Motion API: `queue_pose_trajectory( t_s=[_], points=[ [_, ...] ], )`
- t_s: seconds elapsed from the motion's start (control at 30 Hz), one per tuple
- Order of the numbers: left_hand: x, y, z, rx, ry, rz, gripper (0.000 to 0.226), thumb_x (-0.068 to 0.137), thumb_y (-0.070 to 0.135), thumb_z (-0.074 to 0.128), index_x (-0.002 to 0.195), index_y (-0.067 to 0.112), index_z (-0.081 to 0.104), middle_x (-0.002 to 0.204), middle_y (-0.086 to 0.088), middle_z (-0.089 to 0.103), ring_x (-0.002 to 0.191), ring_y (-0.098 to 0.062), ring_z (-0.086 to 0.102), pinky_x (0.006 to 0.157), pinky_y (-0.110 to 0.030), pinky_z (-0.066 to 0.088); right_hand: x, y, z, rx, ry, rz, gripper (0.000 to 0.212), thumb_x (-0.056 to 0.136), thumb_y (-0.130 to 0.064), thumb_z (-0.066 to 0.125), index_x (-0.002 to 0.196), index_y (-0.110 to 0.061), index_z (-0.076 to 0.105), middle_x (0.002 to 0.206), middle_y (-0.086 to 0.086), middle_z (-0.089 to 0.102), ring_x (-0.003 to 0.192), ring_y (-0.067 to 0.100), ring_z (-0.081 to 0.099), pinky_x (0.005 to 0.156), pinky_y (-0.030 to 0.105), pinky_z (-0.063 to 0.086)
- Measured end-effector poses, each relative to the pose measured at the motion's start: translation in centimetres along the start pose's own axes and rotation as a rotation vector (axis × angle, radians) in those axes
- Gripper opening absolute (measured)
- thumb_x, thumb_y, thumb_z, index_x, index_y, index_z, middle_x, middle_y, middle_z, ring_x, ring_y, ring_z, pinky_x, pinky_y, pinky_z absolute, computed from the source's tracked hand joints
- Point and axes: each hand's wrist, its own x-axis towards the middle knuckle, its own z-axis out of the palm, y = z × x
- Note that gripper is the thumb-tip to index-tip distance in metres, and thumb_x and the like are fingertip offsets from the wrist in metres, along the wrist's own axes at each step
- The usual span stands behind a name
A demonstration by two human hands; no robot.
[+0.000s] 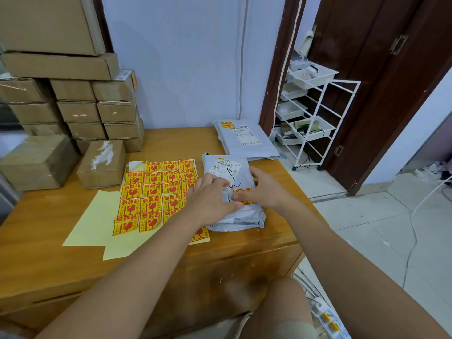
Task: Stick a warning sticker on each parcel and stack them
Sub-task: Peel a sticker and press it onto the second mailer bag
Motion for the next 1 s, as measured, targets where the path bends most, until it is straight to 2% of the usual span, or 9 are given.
queue_pose_trajectory(
  t_s=[0.1,0.2,0.3,0.4,0.53,0.63,0.7,0.83,1.0],
  points=[
    [0.2,0.1,-0.1,0.014,-0.011,-0.004,0.076,0.085,0.072,0.064,0.147,0.034,0.044,0.143,0.007,0.036,0.138,-0.019,0.031,0.112,-0.043,0.03,0.1,0.2,0.2,0.002,0.032,0.026,0.083,0.057,-0.039,0.098,0.13,-0.033,0.058,0.121,-0.014,0.068,0.112,0.005,0.063,0.1,0.041,0.054],
    [0.2,0.0,0.0,0.028,-0.014,-0.01,0.076,0.085,0.073,0.062,0.148,0.034,0.043,0.144,0.007,0.035,0.138,-0.02,0.03,0.112,-0.042,0.03,0.4,0.7,0.6,0.029,0.059,0.04,0.098,0.045,-0.053,0.096,0.133,-0.034,0.057,0.123,-0.014,0.067,0.114,0.007,0.063,0.1,0.042,0.054],
    [0.2,0.0,0.0,0.027,-0.015,-0.009,0.076,0.086,0.073,0.061,0.148,0.034,0.042,0.144,0.007,0.035,0.138,-0.019,0.029,0.111,-0.042,0.028,0.7,0.9,1.0,0.073,0.11,0.055,0.103,0.047,-0.05,0.095,0.139,-0.028,0.053,0.125,-0.012,0.064,0.114,0.008,0.062,0.101,0.041,0.053],
    [0.1,0.1,0.0,0.028,-0.017,-0.01,0.076,0.086,0.073,0.061,0.148,0.034,0.042,0.144,0.007,0.035,0.139,-0.019,0.028,0.11,-0.041,0.027,0.9,1.1,1.3,0.131,0.137,0.089,0.093,0.062,-0.032,0.096,0.141,-0.024,0.049,0.125,-0.011,0.062,0.113,0.009,0.062,0.1,0.037,0.053],
    [-0.1,0.2,-0.1,0.039,-0.019,-0.008,0.075,0.088,0.073,0.059,0.149,0.034,0.041,0.144,0.007,0.034,0.139,-0.019,0.028,0.11,-0.041,0.026,1.0,1.4,1.7,0.185,0.141,0.105,0.086,0.066,-0.029,0.094,0.14,-0.024,0.05,0.124,-0.009,0.064,0.11,0.011,0.066,0.097,0.038,0.055],
    [-0.5,0.5,0.0,0.1,-0.007,0.01,0.073,0.093,0.07,0.052,0.153,0.032,0.035,0.146,0.006,0.034,0.14,-0.019,0.028,0.113,-0.042,0.025,0.9,1.5,1.1,0.24,0.14,0.098,0.047,0.087,-0.028,0.079,0.129,-0.021,0.062,0.117,-0.006,0.072,0.104,0.016,0.071,0.093,0.039,0.058],
    [-1.0,0.7,0.3,0.14,0.011,0.046,0.068,0.098,0.067,0.046,0.157,0.035,0.028,0.145,0.006,0.034,0.14,-0.018,0.029,0.112,-0.042,0.026,0.6,1.8,0.6,0.332,0.15,0.091,0.034,0.093,-0.025,0.073,0.125,-0.018,0.067,0.112,-0.003,0.075,0.104,0.019,0.072,0.09,0.038,0.059],
    [-1.6,0.5,0.7,0.203,0.037,0.11,0.054,0.103,0.064,0.036,0.155,0.053,0.027,0.143,0.006,0.035,0.137,-0.017,0.031,0.106,-0.041,0.027,0.0,3.0,0.4,0.309,0.183,0.038,0.039,0.086,-0.02,0.081,0.123,-0.019,0.07,0.111,-0.006,0.076,0.102,0.012,0.072,0.087,0.032,0.059],
    [-1.5,0.2,0.6,0.262,0.035,0.136,0.055,0.102,0.067,0.031,0.155,0.051,0.031,0.146,0.007,0.033,0.139,-0.017,0.03,0.108,-0.041,0.027,-0.1,3.0,0.0,0.312,0.134,0.027,0.035,0.088,-0.018,0.078,0.122,-0.018,0.072,0.112,-0.005,0.076,0.103,0.014,0.072,0.088,0.031,0.059]
  ],
)
